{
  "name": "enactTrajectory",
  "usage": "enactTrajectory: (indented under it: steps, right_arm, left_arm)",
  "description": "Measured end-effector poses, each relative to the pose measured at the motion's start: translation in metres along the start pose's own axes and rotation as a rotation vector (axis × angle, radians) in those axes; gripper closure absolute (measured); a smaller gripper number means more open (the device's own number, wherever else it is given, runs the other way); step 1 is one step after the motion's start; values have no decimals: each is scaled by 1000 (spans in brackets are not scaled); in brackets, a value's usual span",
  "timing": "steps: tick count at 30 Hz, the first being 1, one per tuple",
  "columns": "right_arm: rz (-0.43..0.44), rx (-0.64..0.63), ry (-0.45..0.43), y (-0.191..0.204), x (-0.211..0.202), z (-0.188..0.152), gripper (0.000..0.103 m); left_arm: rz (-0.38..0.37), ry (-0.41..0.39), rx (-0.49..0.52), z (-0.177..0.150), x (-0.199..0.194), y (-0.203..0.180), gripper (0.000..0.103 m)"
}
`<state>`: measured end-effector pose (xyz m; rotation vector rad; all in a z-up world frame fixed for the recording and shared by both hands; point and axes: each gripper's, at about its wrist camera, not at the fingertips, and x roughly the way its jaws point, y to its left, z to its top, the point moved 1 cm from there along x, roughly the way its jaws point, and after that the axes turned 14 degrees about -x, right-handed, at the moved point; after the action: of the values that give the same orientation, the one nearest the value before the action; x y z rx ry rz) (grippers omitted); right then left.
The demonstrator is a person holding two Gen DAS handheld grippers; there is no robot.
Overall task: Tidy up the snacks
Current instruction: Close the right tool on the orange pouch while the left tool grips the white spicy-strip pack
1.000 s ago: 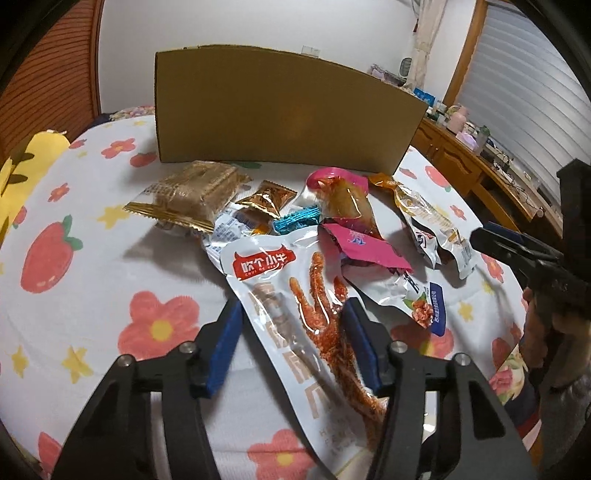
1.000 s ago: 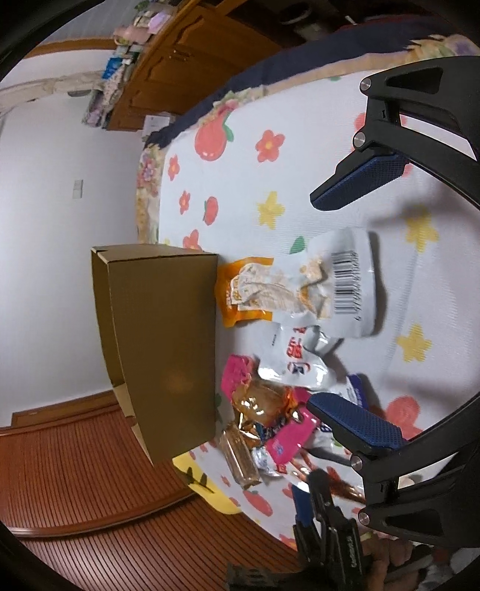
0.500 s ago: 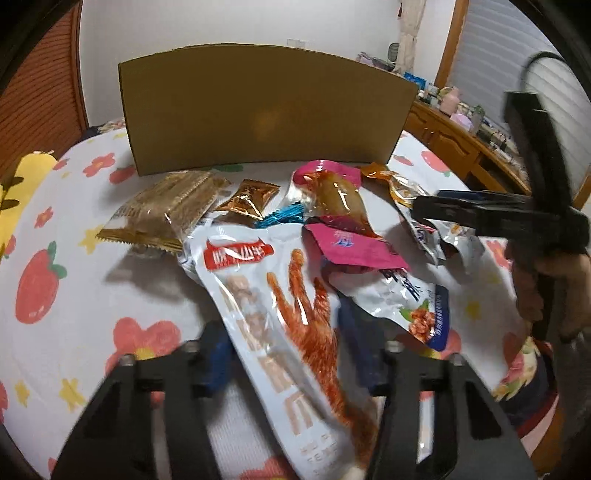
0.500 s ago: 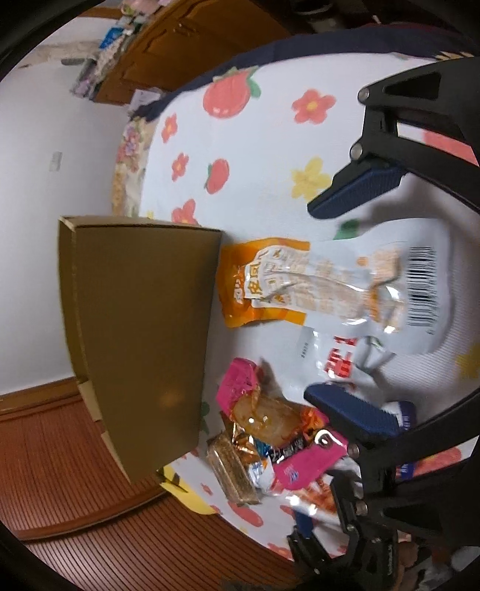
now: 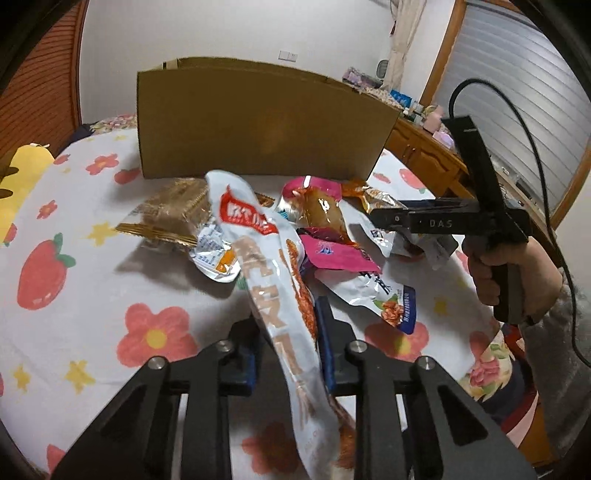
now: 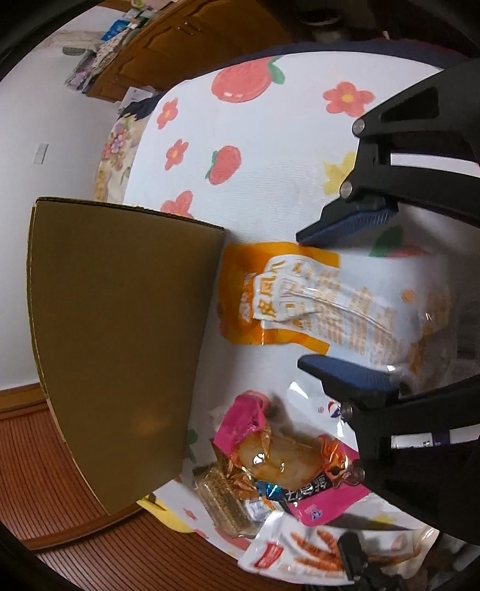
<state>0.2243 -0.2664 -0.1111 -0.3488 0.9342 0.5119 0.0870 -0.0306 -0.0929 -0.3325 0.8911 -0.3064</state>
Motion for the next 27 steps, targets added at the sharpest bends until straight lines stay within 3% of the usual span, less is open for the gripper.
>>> enactTrajectory:
  steps: [7,19,27]
  right_arm:
    - [30,-21,10,3,-8,-9,60]
    - [48,33,-137,10,-49,-25,60]
    - [42,10,-204,26,-73,-19,59]
  left_arm:
    - [-1,-25,10,1,-9,4,84]
    - [-13,-79,31,8,-21,-5,85]
    - [-33,-135,67,31,-40,-14,85]
